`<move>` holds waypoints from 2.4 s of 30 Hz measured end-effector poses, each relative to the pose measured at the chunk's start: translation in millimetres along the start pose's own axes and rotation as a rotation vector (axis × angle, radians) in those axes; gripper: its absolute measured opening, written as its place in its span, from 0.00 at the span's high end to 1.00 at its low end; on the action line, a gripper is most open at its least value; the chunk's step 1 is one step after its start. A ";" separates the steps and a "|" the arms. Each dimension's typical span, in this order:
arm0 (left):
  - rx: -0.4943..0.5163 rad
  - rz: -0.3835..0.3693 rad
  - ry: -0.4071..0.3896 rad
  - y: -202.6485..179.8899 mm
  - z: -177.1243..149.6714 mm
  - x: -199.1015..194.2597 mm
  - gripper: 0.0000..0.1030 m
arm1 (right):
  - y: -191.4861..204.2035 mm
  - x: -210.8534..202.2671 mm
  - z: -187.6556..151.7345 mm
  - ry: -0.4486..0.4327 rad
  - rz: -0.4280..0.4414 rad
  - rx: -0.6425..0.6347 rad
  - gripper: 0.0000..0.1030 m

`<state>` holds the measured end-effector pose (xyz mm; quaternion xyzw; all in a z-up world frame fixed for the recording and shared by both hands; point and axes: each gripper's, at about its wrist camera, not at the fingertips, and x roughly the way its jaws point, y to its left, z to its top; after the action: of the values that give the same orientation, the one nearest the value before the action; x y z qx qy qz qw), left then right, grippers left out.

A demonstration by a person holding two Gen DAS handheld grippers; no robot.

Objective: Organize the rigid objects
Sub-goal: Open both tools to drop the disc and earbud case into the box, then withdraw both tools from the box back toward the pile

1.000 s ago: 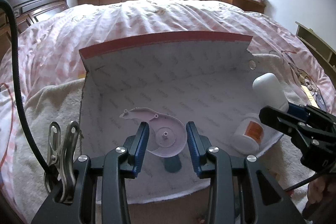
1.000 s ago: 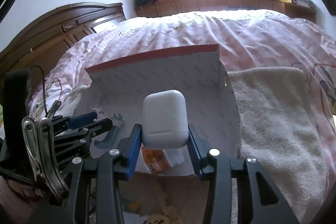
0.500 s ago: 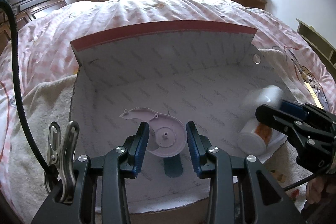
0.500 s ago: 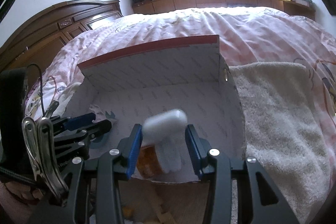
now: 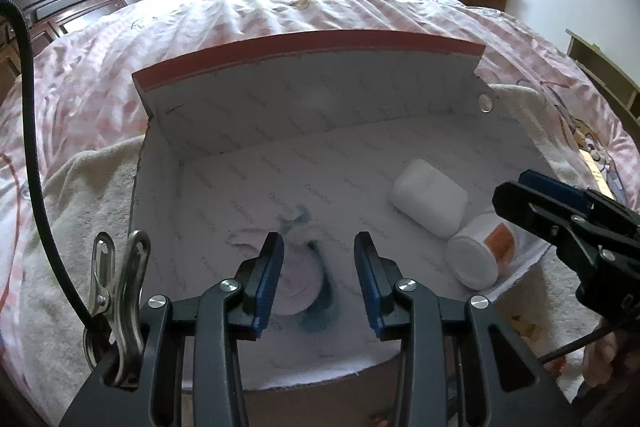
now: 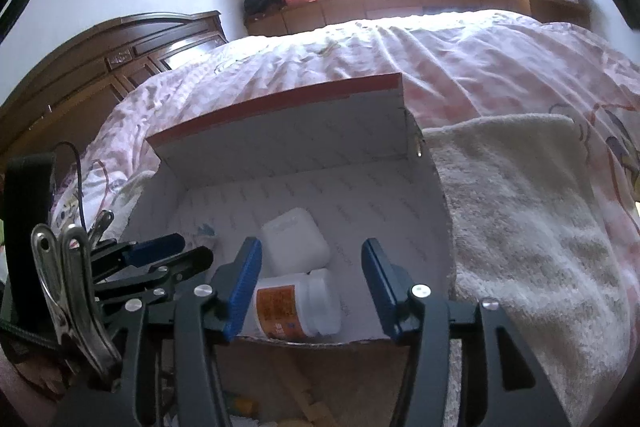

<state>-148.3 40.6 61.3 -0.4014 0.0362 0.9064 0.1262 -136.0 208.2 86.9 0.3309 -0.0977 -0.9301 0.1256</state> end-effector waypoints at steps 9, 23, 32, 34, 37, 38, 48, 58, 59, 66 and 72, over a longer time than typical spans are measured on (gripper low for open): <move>-0.015 -0.007 0.010 1.1 -0.4 -5.0 0.56 | 6.2 -10.2 -3.0 -0.010 0.023 -0.008 0.47; -0.016 -0.011 -0.007 -1.7 -9.3 -31.3 0.56 | 16.7 -36.9 -14.0 -0.021 0.056 -0.018 0.47; -0.008 -0.018 -0.008 -9.1 -22.7 -49.4 0.56 | 18.6 -51.0 -29.5 0.003 0.073 0.000 0.47; -0.008 -0.020 -0.008 -10.5 -25.2 -52.6 0.56 | 19.8 -54.2 -33.6 0.009 0.075 0.001 0.47; -0.006 -0.023 -0.010 -12.3 -29.7 -57.7 0.56 | 20.8 -58.3 -38.0 0.013 0.078 0.003 0.47; -0.005 -0.025 -0.011 -12.9 -30.9 -59.0 0.56 | 21.2 -60.1 -39.7 0.014 0.079 0.005 0.47; -0.004 -0.037 -0.011 -18.5 -45.0 -71.9 0.56 | 22.1 -73.8 -55.6 0.038 0.085 0.014 0.47; -0.010 -0.050 -0.007 -21.4 -57.8 -79.5 0.56 | 22.1 -84.6 -74.0 0.068 0.082 0.016 0.47; -0.012 -0.052 -0.006 -21.1 -58.8 -80.0 0.56 | 21.4 -85.2 -75.7 0.070 0.082 0.016 0.47; -0.021 -0.061 0.005 -19.2 -70.5 -83.6 0.56 | 18.1 -86.2 -86.5 0.098 0.077 0.025 0.47; -0.014 -0.066 0.035 -18.0 -86.0 -81.1 0.56 | 17.8 -87.0 -93.6 0.121 0.080 0.020 0.47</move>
<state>-29.4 27.5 63.6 -0.4191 0.0185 0.8948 0.1528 -7.9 208.0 71.6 0.3835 -0.1123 -0.9018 0.1649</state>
